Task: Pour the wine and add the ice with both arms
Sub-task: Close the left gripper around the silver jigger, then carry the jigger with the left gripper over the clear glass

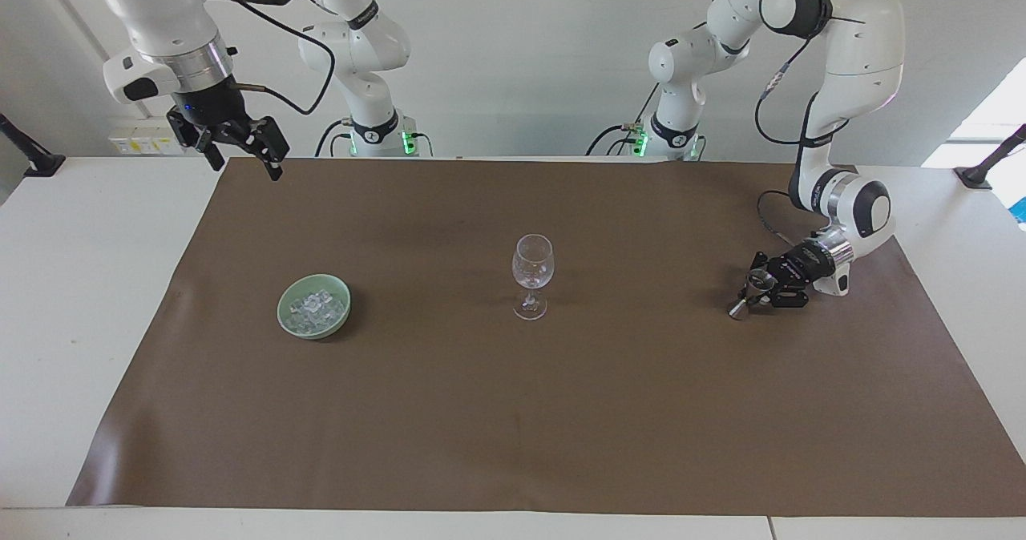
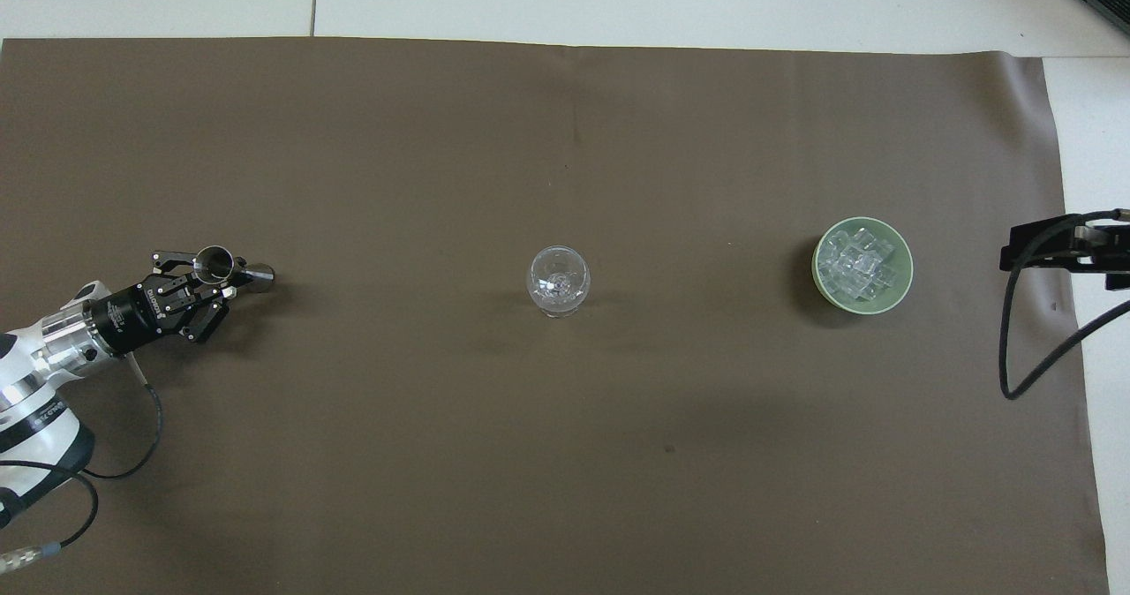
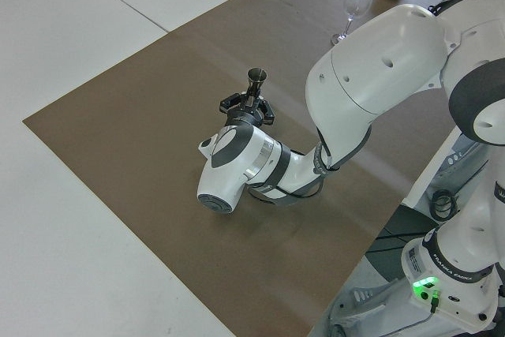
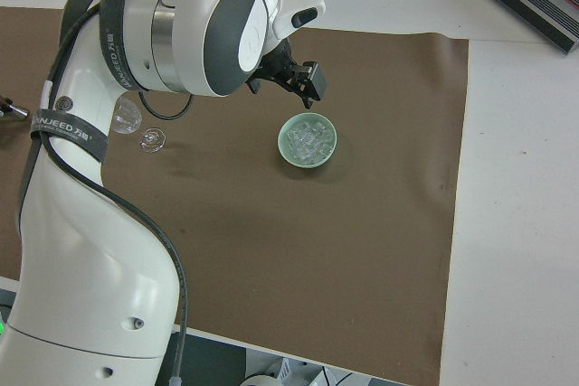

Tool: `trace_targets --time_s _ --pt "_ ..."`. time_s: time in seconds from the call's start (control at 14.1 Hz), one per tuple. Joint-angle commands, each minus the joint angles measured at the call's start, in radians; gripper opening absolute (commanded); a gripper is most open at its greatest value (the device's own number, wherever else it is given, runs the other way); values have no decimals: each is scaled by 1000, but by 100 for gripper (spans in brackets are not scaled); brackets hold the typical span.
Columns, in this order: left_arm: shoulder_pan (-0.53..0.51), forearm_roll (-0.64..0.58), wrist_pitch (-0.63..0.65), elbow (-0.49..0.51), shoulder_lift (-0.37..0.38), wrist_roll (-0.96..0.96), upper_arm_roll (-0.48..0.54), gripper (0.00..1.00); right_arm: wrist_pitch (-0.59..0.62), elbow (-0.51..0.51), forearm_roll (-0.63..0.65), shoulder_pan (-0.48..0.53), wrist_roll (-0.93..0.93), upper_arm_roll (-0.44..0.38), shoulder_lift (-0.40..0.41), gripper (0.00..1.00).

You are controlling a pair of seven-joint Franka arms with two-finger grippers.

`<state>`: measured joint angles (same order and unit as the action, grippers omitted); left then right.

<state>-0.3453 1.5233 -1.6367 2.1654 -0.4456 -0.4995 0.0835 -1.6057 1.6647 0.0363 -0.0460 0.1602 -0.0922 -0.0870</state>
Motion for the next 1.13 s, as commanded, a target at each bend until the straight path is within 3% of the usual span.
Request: trace_targets --time_s 0.0,1.06 --pt "17 20 9 11 45 -66 5 0 20 -10 -18 12 -28 6 1 100" --pt "225 20 -46 20 228 -240 4 0 18 -10 -18 12 -28 6 1 100"
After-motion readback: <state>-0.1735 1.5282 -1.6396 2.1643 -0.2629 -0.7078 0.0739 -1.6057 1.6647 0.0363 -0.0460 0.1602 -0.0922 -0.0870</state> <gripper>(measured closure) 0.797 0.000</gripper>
